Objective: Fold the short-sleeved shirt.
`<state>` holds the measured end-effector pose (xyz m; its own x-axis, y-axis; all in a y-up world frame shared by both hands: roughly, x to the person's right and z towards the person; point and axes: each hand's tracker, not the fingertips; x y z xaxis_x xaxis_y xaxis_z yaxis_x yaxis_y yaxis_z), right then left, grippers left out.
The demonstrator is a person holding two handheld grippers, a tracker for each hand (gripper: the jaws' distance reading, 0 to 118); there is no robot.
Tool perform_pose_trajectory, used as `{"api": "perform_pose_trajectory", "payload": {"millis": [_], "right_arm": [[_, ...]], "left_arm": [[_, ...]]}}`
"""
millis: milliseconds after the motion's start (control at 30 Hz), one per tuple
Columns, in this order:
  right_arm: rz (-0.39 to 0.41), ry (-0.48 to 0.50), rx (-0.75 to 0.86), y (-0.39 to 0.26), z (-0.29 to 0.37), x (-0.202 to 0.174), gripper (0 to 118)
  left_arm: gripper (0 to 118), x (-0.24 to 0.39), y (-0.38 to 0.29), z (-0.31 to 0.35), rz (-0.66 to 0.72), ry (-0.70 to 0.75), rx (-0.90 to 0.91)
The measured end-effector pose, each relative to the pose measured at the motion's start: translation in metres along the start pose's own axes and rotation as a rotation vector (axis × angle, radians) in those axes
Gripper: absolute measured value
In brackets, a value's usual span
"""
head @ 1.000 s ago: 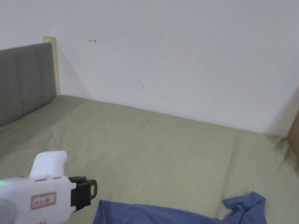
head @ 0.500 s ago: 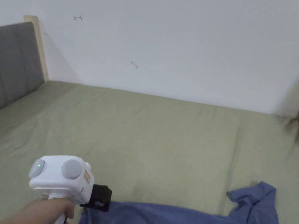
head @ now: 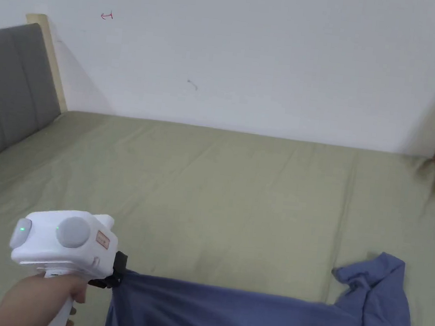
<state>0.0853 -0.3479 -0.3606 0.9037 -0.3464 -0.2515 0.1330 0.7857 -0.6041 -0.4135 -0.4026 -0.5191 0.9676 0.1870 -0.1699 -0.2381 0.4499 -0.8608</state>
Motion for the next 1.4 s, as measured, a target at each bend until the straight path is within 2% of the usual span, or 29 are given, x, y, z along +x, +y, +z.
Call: {"api": "perform_pose_trajectory", "payload": {"millis": [100, 167, 233, 267, 300, 333, 367, 400, 433, 533, 633, 733, 800, 867, 933, 1000, 1033, 1133, 1200, 1233, 1333, 1400], "right_arm": [[0.035, 0.012, 0.032, 0.031, -0.013, 0.014, 1], [0.025, 0.008, 0.0, 0.059, -0.037, 0.031, 1], [-0.041, 0.015, -0.121, 0.087, -0.077, 0.052, 1], [-0.068, 0.004, -0.177, 0.101, -0.099, 0.06, 9], [-0.092, -0.009, -0.239, 0.113, -0.121, 0.071, 38], [-0.102, -0.035, -0.288, 0.121, -0.142, 0.079, 88], [-0.113, -0.077, -0.356, 0.127, -0.167, 0.087, 117], [-0.12, -0.118, -0.312, 0.129, -0.186, 0.102, 110], [-0.092, -0.191, -0.323, 0.132, -0.2, 0.107, 107], [-0.016, -0.336, -0.461, 0.132, -0.25, 0.117, 108], [0.065, -0.35, -0.554, 0.114, -0.283, 0.111, 99], [0.148, -0.334, -0.65, 0.095, -0.296, 0.096, 97], [0.184, -0.35, -0.686, 0.088, -0.297, 0.103, 78], [0.152, -0.342, -0.67, 0.088, -0.29, 0.115, 62], [0.12, -0.349, -0.625, 0.094, -0.277, 0.121, 56], [0.132, -0.414, -0.599, 0.101, -0.265, 0.132, 20], [0.14, -0.424, -0.597, 0.104, -0.259, 0.138, 12], [0.136, -0.433, -0.605, 0.118, -0.242, 0.169, 10], [0.052, -0.399, -0.559, 0.122, -0.225, 0.184, 7], [0.039, -0.41, -0.544, 0.122, -0.218, 0.188, 7], [0.086, -0.413, -0.479, 0.124, -0.191, 0.191, 4], [0.052, -0.37, -0.42, 0.128, -0.168, 0.188, 4]], "left_arm": [[0, -0.003, -0.002, 0.018, -0.035, -0.02, 0.025], [0, -0.01, 0.004, 0.023, -0.061, -0.044, 0.035], [0, -0.009, 0.0, 0.027, -0.083, -0.053, 0.04], [0, -0.009, -0.002, 0.028, -0.095, -0.057, 0.044], [0, -0.012, 0.001, 0.03, -0.102, -0.062, 0.051], [0, -0.012, 0.0, 0.03, -0.106, -0.066, 0.057], [0, -0.013, 0.0, 0.029, -0.108, -0.069, 0.063], [0, -0.013, 0.0, 0.029, -0.109, -0.073, 0.068], [0, -0.012, 0.001, 0.031, -0.112, -0.077, 0.072], [0, -0.013, -0.001, 0.026, -0.129, -0.085, 0.079], [0, -0.016, -0.001, 0.017, -0.144, -0.073, 0.067], [0, -0.021, -0.003, 0.009, -0.139, -0.066, 0.049], [0, -0.026, -0.002, 0.003, -0.117, -0.055, 0.039], [0, -0.031, -0.004, 0.0, -0.09, -0.056, 0.03], [0, -0.033, -0.004, -0.005, -0.086, -0.032, 0.029], [0, -0.034, -0.006, -0.008, -0.103, 0.009, 0.022], [0, -0.035, -0.007, -0.011, -0.103, 0.01, 0.019], [0, -0.041, -0.009, -0.016, -0.076, 0.014, 0.006], [0, -0.043, -0.01, -0.018, -0.042, 0.003, 0.005], [0, -0.042, -0.011, -0.017, -0.038, 0.008, 0.005], [0, -0.039, -0.011, -0.013, -0.037, 0.017, 0.008], [0, -0.038, -0.011, -0.001, -0.027, 0.001, 0.031]]}}
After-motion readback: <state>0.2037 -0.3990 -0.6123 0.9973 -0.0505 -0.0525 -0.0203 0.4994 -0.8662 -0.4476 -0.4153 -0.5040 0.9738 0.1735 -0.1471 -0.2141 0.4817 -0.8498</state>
